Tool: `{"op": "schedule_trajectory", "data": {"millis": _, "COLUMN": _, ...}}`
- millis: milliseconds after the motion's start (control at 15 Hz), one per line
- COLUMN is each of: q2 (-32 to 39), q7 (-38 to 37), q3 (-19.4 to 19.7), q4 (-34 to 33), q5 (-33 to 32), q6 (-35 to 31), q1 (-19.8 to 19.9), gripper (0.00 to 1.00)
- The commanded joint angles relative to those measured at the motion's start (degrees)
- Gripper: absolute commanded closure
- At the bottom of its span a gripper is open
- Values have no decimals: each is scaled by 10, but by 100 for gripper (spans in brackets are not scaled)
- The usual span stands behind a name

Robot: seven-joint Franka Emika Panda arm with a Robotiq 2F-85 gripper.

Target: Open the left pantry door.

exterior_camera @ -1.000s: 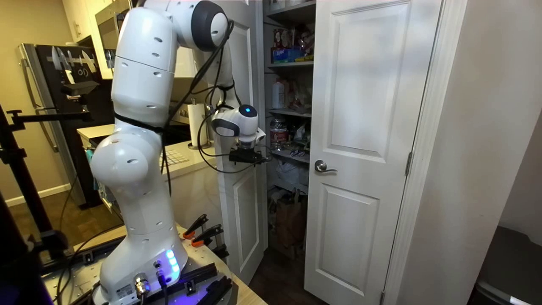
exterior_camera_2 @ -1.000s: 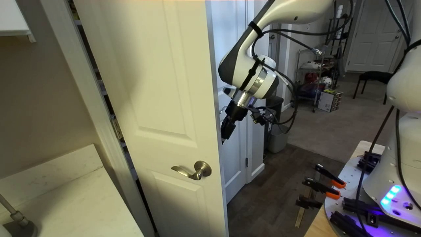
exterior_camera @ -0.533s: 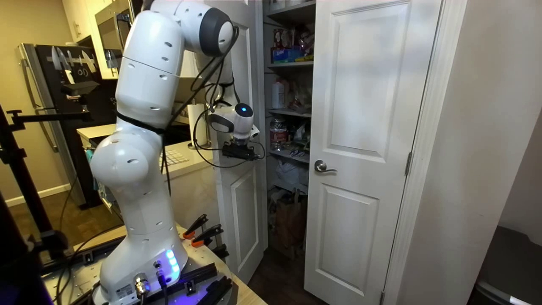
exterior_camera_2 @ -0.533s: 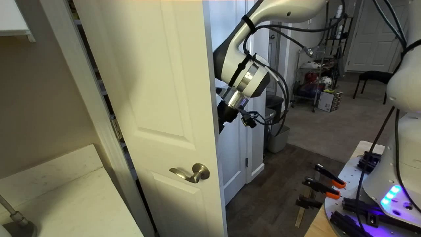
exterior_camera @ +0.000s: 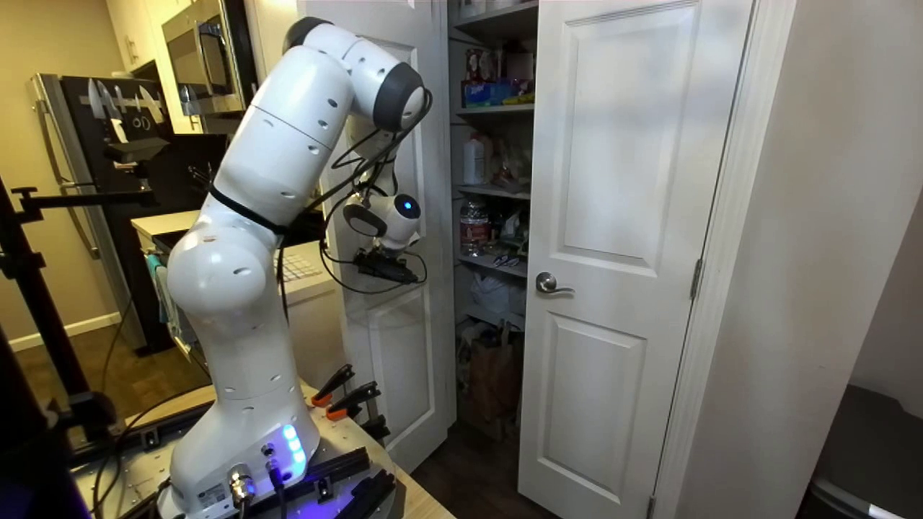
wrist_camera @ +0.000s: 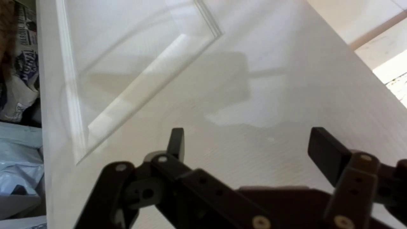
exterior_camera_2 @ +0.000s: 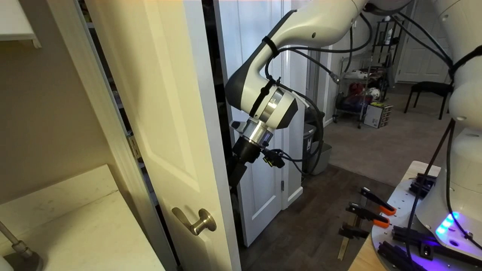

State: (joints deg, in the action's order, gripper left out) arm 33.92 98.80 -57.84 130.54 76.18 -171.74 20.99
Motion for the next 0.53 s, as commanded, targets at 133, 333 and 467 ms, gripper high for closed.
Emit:
{"op": "schedule_trajectory", "data": {"millis": 133, "q2": 28, "q7": 36, "q3": 2, "q4": -4, "q5": 33, "q6": -14, "q1": 24, "gripper": 0}}
{"op": "schedule_trajectory", "data": {"millis": 333, "q2": 39, "q7": 59, "q3": 0, "q4": -9, "q5": 62, "q6": -15, "q1": 52, "gripper": 0}}
{"op": "schedule_trajectory", "data": {"millis": 467, "q2": 47, "q7": 77, "q3": 4, "q4": -17, "q5": 79, "q6": -11, "q1": 67, "gripper": 0}}
